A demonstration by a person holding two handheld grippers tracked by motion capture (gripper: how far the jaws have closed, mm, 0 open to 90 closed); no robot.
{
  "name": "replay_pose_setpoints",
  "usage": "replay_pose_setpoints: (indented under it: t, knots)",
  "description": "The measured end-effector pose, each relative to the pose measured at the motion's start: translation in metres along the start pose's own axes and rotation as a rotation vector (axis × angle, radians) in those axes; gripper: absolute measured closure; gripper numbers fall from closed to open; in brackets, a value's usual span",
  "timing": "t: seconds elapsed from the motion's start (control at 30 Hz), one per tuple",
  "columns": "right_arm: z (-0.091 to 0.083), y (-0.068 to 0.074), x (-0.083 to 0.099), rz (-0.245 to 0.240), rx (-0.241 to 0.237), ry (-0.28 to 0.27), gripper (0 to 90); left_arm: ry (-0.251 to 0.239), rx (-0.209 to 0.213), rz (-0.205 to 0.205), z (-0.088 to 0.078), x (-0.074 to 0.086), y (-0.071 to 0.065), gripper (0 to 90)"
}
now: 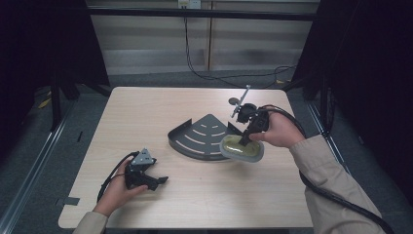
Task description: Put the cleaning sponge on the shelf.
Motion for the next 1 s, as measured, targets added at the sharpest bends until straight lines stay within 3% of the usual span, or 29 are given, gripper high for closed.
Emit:
replay_pose_setpoints:
  t: [0.43,0.73,1.0]
  knots:
    - [0.001,-0.026,-0.018,0.072,0.035,-0.038,71.3,-0.001,-0.002,0.004,0.000,0.000,0.000,14.5]
    - [0.007,-0.043,-0.031,0.160,0.065,-0.081,71.3,-0.003,0.000,0.000,0.000,0.001,-0.001,14.5]
    - [0.016,-0.051,-0.041,0.220,0.087,-0.080,71.3,-0.001,0.003,0.001,-0.001,0.001,-0.001,14.5]
Point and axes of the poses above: each handheld gripper's, and its own axes: z roughly forward along the jaws, x roughly out of its underside, y roughly to its left, the point moved 7 cm from there along z, roughly forward along the jaws, and after that the axes turned 2 degrees about -y, right-handed, at the moved point
